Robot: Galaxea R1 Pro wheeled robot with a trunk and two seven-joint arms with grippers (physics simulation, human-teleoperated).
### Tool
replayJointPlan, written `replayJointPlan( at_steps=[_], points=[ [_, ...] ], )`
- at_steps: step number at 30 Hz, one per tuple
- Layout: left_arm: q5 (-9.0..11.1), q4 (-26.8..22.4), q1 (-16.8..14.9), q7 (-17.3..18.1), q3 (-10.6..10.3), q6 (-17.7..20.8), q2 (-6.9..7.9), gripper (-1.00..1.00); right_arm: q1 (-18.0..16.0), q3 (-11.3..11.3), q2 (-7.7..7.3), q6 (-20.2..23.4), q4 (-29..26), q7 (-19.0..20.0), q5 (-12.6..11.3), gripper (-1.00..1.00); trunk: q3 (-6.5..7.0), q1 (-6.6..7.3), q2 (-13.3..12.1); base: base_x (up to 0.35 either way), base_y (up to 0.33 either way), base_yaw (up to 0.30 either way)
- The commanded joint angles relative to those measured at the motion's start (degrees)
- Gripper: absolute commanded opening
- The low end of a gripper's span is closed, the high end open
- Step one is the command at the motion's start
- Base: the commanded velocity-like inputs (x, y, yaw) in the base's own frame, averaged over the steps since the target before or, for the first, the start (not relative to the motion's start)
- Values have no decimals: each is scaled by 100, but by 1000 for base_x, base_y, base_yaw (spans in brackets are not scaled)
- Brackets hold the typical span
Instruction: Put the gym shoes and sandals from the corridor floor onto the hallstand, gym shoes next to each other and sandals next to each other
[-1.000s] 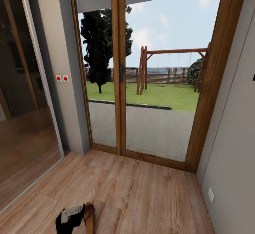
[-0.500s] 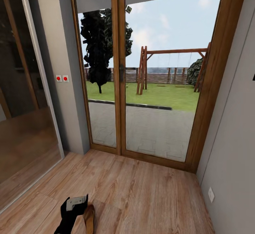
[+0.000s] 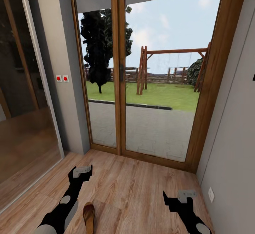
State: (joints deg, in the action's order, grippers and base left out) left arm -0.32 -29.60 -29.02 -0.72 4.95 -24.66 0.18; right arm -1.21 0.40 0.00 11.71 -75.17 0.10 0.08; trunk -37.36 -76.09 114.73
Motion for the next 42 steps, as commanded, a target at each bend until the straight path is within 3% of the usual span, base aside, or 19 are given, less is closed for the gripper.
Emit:
replayJointPlan(
  at_steps=[1,8,13,37,42],
  points=[
    [-4,5,-5,-7,3,-21,0,100,-2,2,0,117,-69,2,1,100,-6,1,3,0,0,0],
    [-3,8,-1,-7,0,-36,0,100,-2,5,-4,944,-589,7,1,100,-6,1,3,0,0,0],
    [-3,12,1,-7,0,-38,0,100,-2,10,-5,1283,-742,15,1,100,-6,1,3,0,0,0],
    [-12,10,19,-7,6,-232,17,100,-2,13,-30,1364,-846,17,1,100,-6,1,3,0,0,0],
    [-10,11,19,-7,6,-232,17,100,-2,12,-35,1362,-908,16,1,100,-132,-109,203,0,0,0]
  ],
)
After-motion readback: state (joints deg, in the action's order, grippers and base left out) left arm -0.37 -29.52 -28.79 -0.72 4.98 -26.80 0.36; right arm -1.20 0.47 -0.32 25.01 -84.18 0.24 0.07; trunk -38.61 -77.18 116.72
